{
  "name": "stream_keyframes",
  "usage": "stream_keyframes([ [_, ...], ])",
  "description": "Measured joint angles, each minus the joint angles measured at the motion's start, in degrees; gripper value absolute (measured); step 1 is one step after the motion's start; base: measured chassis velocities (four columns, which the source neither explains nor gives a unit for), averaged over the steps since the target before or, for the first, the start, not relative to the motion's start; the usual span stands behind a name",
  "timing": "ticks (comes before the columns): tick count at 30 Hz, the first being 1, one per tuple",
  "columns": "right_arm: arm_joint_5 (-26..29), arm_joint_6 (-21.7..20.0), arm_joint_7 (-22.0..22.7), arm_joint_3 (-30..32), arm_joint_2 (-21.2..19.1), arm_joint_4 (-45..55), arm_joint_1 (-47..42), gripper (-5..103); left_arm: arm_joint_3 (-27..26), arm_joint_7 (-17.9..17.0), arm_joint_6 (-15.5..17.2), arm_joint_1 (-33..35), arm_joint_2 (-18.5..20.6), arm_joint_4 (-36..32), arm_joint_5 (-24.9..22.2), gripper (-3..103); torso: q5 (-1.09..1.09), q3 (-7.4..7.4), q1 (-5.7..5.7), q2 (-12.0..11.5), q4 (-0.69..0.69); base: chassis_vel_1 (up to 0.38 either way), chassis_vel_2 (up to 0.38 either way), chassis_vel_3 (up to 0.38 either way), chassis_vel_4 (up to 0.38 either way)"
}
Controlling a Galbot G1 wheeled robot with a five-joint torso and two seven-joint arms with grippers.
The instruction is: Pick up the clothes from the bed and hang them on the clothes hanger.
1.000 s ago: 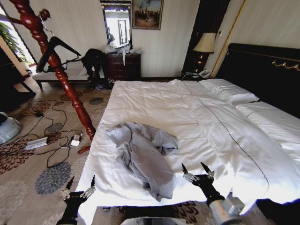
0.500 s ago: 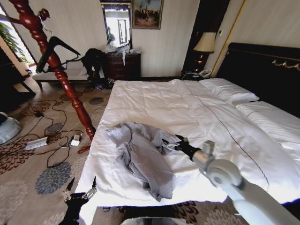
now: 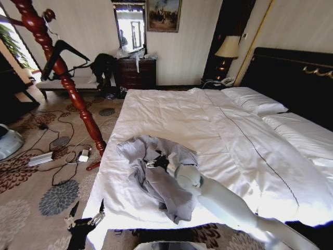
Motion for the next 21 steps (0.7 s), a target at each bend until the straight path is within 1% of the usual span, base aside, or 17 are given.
stream_keyframes([
  [2, -1.09, 0.00, -0.25, -2.81, 2.17, -1.67, 1.81, 100, -0.89, 0.18, -1.33, 1.19, -0.22, 0.72, -0.22, 100, 0.00, 0.00, 0.00, 0.00, -0.01, 0.000, 0.000, 0.000, 0.000],
  [3, -1.09, 0.00, -0.25, -2.81, 2.17, -1.67, 1.81, 100, -0.89, 0.18, -1.33, 1.19, -0.22, 0.72, -0.22, 100, 0.00, 0.00, 0.00, 0.00, -0.01, 0.000, 0.000, 0.000, 0.000],
  [6, -2.94, 0.01, -0.79, -8.60, 6.04, -5.26, 4.85, 100, -1.52, 0.41, -4.53, 3.51, -0.27, 2.35, -0.25, 100, -0.01, 0.00, 0.00, 0.00, -0.01, 0.000, 0.000, 0.000, 0.000],
  [7, -2.94, 0.01, -0.79, -8.60, 6.04, -5.26, 4.85, 100, -1.52, 0.41, -4.53, 3.51, -0.27, 2.35, -0.25, 100, -0.01, 0.00, 0.00, 0.00, -0.01, 0.000, 0.000, 0.000, 0.000],
  [11, -6.90, 0.95, -1.16, -11.41, 9.21, -12.91, 5.98, 100, -0.10, 0.26, -5.58, 3.76, -0.61, 2.71, 0.15, 100, 0.01, 0.00, 0.00, 0.01, -0.03, 0.000, 0.000, 0.000, 0.000],
  [12, -6.90, 0.95, -1.16, -11.41, 9.21, -12.91, 5.98, 100, -0.10, 0.26, -5.58, 3.76, -0.61, 2.71, 0.15, 100, 0.01, 0.00, 0.00, 0.01, -0.03, 0.000, 0.000, 0.000, 0.000],
  [14, -8.11, 0.93, 0.02, -11.56, 10.00, -16.52, 6.43, 100, 0.80, 0.15, -5.70, 3.66, -0.61, 2.55, 0.54, 100, 0.02, 0.00, 0.00, 0.00, -0.03, 0.000, 0.000, 0.000, 0.000],
  [15, -8.32, -0.39, 1.64, -11.57, 10.24, -17.59, 6.86, 100, 1.29, 0.09, -5.81, 3.58, -0.55, 2.55, 0.81, 100, 0.01, 0.01, 0.00, 0.00, -0.04, 0.000, 0.000, 0.000, 0.000],
  [17, -6.22, -6.41, 6.22, -11.57, 10.59, -17.46, 7.86, 100, 1.89, 0.01, -6.11, 3.35, -0.39, 2.91, 1.34, 100, 0.02, 0.00, 0.00, 0.00, -0.03, 0.000, 0.000, 0.000, 0.000],
  [18, -6.22, -6.41, 6.22, -11.57, 10.59, -17.46, 7.86, 100, 1.89, 0.01, -6.11, 3.35, -0.39, 2.91, 1.34, 100, 0.02, 0.00, 0.00, 0.00, -0.03, 0.000, 0.000, 0.000, 0.000],
  [19, -5.00, -9.28, 7.90, -11.64, 10.72, -17.17, 8.43, 100, 2.15, -0.03, -6.36, 3.13, -0.33, 3.43, 1.58, 100, 0.02, 0.00, 0.00, 0.00, -0.03, 0.000, 0.000, 0.000, 0.000],
  [21, -5.26, -11.40, 8.85, -12.63, 10.96, -18.10, 9.18, 100, 2.44, -0.16, -6.74, 2.80, -0.21, 4.23, 1.70, 100, 0.01, 0.00, -0.01, 0.01, -0.02, 0.000, 0.000, 0.000, 0.000],
])
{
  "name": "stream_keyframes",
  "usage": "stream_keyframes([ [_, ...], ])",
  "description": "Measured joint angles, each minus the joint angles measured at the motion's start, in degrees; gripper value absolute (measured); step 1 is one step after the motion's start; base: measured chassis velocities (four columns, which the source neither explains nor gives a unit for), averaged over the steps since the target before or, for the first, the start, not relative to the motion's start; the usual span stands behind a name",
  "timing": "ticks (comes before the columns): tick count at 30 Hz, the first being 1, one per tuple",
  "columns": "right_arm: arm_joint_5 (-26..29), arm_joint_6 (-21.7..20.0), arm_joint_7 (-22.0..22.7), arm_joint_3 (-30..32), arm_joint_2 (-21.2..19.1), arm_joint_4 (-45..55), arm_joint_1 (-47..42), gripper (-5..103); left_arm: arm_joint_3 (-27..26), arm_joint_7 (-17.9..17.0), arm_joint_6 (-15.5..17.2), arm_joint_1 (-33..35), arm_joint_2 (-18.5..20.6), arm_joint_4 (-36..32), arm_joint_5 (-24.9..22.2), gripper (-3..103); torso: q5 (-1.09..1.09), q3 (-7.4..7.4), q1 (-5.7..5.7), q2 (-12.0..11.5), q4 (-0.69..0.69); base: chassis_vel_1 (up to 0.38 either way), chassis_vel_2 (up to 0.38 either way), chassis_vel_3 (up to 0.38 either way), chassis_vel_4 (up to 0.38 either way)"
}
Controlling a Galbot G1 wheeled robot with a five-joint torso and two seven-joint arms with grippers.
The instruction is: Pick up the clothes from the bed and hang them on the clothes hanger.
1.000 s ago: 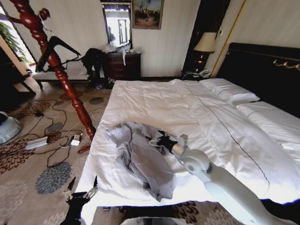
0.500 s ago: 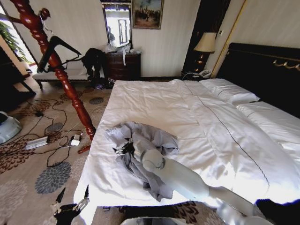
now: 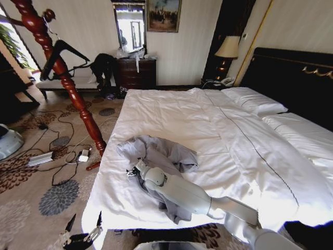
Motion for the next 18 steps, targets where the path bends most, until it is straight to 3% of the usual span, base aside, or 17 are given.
stream_keyframes([
  [4, -0.42, -1.09, 1.39, -1.00, 0.80, -2.01, 0.19, 102, 0.17, -0.28, -0.50, -0.05, 0.21, 0.43, -0.08, 100, 0.00, 0.00, 0.00, 0.00, -0.01, 0.000, 0.000, 0.000, 0.000],
  [9, 1.13, -0.44, 5.37, -0.71, 3.34, -3.62, 1.27, 82, 0.09, -0.62, -1.91, 0.02, 0.66, 1.76, -0.79, 100, 0.00, 0.00, 0.00, 0.00, 0.01, 0.000, 0.000, 0.000, 0.000],
  [11, 1.39, -0.26, 5.81, -0.74, 3.71, -3.81, 1.91, 82, 0.22, -0.64, -2.11, 0.03, 0.75, 2.02, -0.85, 100, 0.01, 0.00, 0.00, 0.00, 0.01, 0.000, 0.000, 0.000, 0.000],
  [18, 2.55, -0.02, 5.82, -2.91, 4.12, -5.51, 5.30, 49, 1.22, -0.78, -2.28, -0.26, 0.94, 2.27, -1.98, 100, 0.01, 0.00, 0.00, 0.00, 0.00, 0.000, 0.000, 0.000, 0.000],
])
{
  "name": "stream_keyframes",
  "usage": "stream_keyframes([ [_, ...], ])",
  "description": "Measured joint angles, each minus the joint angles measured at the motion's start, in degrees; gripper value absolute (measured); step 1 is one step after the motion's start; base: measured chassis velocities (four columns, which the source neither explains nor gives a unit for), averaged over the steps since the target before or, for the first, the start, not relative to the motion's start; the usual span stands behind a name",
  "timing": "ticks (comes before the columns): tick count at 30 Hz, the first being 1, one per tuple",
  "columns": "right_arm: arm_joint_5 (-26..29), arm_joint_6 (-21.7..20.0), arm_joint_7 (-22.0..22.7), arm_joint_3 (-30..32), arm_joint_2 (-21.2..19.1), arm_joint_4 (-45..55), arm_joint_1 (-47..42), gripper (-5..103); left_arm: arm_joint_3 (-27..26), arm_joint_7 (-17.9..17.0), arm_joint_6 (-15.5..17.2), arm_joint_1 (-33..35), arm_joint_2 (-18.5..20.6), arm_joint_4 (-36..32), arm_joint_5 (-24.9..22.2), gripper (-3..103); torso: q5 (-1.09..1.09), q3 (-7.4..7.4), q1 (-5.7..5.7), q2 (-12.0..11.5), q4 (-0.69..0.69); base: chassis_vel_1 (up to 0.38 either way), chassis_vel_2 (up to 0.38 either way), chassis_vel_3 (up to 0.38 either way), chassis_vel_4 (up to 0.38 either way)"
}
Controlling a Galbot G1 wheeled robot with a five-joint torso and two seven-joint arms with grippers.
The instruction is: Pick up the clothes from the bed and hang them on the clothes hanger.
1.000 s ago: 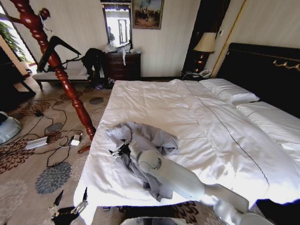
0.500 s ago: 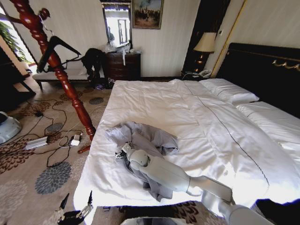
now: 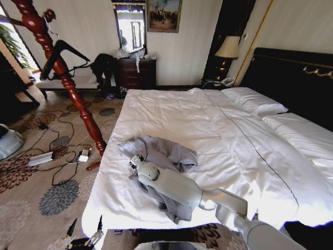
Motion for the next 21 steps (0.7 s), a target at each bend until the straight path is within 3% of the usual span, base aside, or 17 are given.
stream_keyframes([
  [1, 0.00, 0.00, -0.33, -0.41, -0.13, -0.21, 0.27, 44, -0.04, 0.00, 0.00, -0.04, 0.04, 0.06, -0.12, 100, 0.00, 0.00, 0.00, 0.00, 0.00, 0.000, 0.000, 0.000, 0.000],
  [3, 0.02, -0.01, -0.66, -0.93, -0.32, -0.36, 0.52, 44, -0.12, 0.00, -0.03, -0.07, 0.09, 0.22, -0.20, 100, 0.00, 0.00, 0.00, 0.00, 0.00, 0.000, 0.000, 0.000, 0.000],
  [7, 1.53, -0.76, -0.66, -2.54, -0.87, 0.27, 0.13, 22, -0.45, -0.03, -0.22, -0.12, 0.17, 0.71, -0.43, 100, 0.00, 0.00, 0.00, 0.00, -0.01, 0.000, 0.000, 0.000, 0.000],
  [10, 2.42, -1.08, -0.28, -2.83, -0.77, 0.37, -0.25, 16, -0.61, -0.07, -0.23, -0.15, 0.17, 0.68, -0.76, 100, 0.00, 0.00, 0.00, 0.00, 0.00, 0.000, 0.000, 0.000, 0.000],
  [12, 3.28, -1.22, 0.30, -2.72, -0.49, 0.23, -0.39, 6, -0.74, -0.09, -0.23, -0.16, 0.16, 0.35, -1.05, 100, 0.00, 0.00, 0.00, 0.00, 0.00, 0.000, 0.000, 0.000, 0.000],
  [21, 7.45, -0.76, 3.22, 0.35, -0.98, 3.04, 0.73, 0, -1.09, -0.16, -0.23, -0.15, 0.13, 0.07, -1.37, 100, 0.00, 0.00, 0.00, 0.00, 0.00, 0.000, 0.000, 0.000, 0.000],
])
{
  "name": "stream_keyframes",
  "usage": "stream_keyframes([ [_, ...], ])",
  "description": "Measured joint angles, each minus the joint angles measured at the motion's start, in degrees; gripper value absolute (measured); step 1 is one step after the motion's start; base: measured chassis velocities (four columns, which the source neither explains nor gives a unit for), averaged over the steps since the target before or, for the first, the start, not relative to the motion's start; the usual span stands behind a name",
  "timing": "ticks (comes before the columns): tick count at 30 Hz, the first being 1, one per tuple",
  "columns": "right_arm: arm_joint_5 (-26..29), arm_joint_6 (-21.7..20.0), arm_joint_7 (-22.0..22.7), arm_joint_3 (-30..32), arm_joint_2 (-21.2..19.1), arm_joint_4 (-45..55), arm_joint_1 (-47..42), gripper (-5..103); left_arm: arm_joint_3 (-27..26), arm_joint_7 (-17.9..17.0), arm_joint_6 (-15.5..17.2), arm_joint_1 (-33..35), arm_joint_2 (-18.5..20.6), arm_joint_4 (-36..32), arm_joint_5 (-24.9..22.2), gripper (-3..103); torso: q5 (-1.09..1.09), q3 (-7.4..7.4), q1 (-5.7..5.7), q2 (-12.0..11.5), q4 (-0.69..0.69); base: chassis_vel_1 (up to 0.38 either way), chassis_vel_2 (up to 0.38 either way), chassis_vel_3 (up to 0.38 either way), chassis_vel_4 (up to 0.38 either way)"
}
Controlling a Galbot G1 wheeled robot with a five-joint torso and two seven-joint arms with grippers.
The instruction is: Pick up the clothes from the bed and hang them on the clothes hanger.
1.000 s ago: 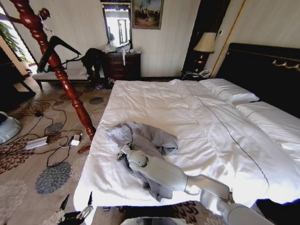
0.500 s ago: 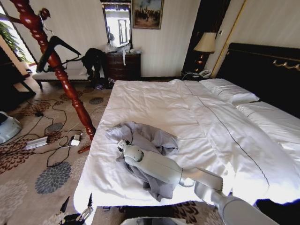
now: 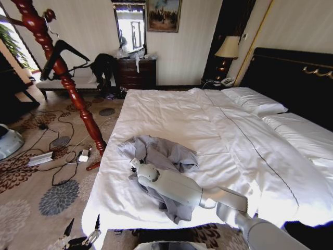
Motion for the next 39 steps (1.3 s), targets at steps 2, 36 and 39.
stream_keyframes([
  [2, 2.38, 0.01, 1.21, 1.34, -0.64, 2.24, 0.53, 0, 0.00, -0.02, 0.00, 0.00, 0.00, -0.18, -0.02, 100, 0.00, 0.00, 0.00, 0.00, 0.00, 0.000, 0.000, 0.000, 0.000],
  [36, 16.67, -2.50, 3.85, 48.01, -33.79, 18.19, -16.87, 0, 4.31, -0.18, 0.93, 0.36, -0.05, -0.72, 3.04, 100, 0.01, 0.00, 0.00, 0.00, -0.01, 0.000, 0.000, 0.000, 0.000],
  [39, 16.18, -2.27, 3.34, 52.46, -36.71, 20.26, -19.87, 0, 5.64, -0.50, 1.12, 0.12, 0.08, -0.56, 3.96, 100, 0.00, -0.01, 0.00, 0.00, 0.00, 0.000, 0.000, 0.000, 0.000],
])
